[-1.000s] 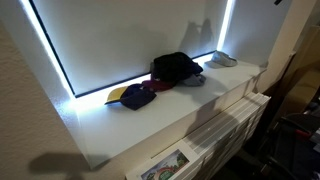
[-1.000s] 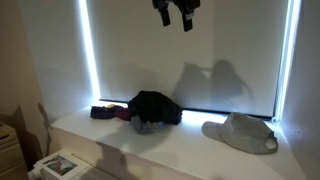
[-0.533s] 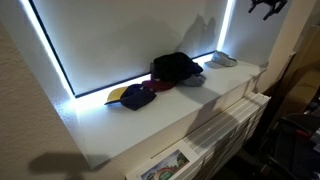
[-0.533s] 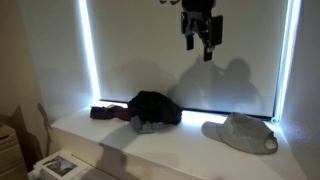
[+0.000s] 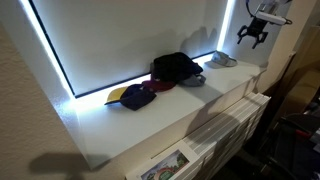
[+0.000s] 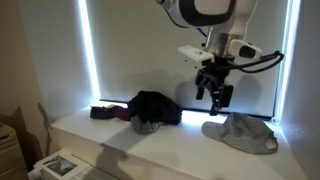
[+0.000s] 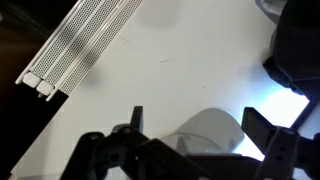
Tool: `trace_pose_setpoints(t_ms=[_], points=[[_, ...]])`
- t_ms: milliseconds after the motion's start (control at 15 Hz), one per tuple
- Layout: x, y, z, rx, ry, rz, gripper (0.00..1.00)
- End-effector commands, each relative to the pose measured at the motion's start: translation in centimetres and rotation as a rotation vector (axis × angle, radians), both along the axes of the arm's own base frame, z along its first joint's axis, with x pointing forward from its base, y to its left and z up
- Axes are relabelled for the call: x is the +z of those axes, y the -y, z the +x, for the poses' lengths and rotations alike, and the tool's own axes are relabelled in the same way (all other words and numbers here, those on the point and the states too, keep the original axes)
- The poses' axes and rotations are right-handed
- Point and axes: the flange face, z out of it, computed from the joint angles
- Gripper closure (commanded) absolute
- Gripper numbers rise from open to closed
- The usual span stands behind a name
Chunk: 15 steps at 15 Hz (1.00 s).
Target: Move the cap to the left
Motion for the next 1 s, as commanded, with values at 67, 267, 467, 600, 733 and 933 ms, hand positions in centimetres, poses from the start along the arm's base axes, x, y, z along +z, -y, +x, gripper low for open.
trace_pose_setpoints(t_ms=[67, 267, 467, 600, 733, 933], points=[[-1.0, 0.4, 0.4, 0.001, -0.008, 0.006, 0.0], [-0.1, 0.8, 0.8, -0.051, 0.064, -0.049, 0.0], [0.5, 2.0, 2.5, -0.096, 0.151, -0.235, 0.0], [0.6, 2.2, 3.7, -0.098, 0.176, -0.374, 0.0], [0.5, 2.1, 4.7, -0.099, 0.195, -0.497, 0.0], [0.5, 2.2, 5.1, -0.088, 0.169, -0.496, 0.0]])
